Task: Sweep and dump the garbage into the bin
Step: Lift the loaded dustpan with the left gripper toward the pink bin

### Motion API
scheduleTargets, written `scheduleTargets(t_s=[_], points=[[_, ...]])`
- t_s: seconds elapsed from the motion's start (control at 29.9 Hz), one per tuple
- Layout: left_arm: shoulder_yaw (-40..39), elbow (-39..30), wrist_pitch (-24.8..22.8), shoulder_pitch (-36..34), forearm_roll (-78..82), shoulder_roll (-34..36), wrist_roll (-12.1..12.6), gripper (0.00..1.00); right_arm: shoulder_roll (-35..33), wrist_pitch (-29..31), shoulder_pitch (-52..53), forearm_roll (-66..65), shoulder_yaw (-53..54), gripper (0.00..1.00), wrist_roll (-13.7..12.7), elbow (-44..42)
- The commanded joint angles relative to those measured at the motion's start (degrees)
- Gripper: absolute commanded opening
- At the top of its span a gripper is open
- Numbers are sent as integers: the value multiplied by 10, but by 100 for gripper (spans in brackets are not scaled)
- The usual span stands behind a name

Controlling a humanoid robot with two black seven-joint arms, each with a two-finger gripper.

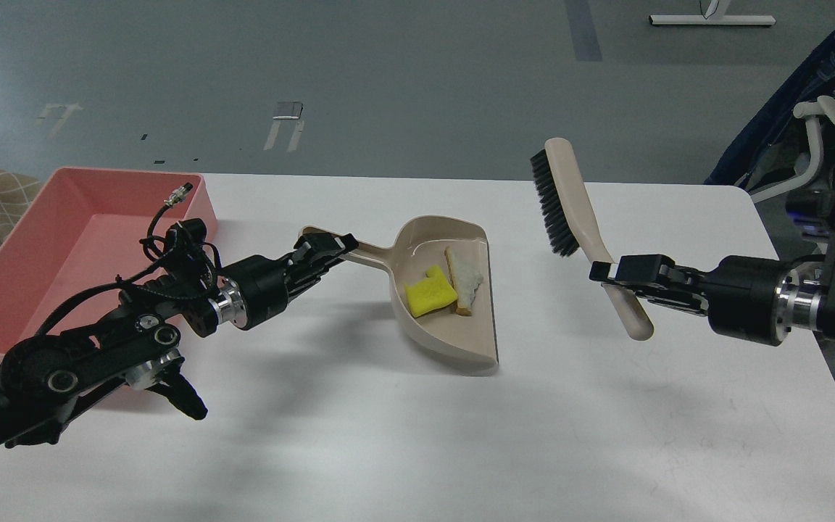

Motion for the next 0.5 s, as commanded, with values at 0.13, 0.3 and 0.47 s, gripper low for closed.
scheduleTargets(t_s=[0.13,0.3,0.47], points=[[-39,5,-2,1,-55,-2,0,0,-43,-5,-60,7,0,0,1,-7],[-54,5,-6,0,-92,7,1,0,-55,-10,-88,7,0,0,2,-7],[-106,5,-29,1,-105,20,8,0,-57,-11,-115,6,0,0,4,-8]])
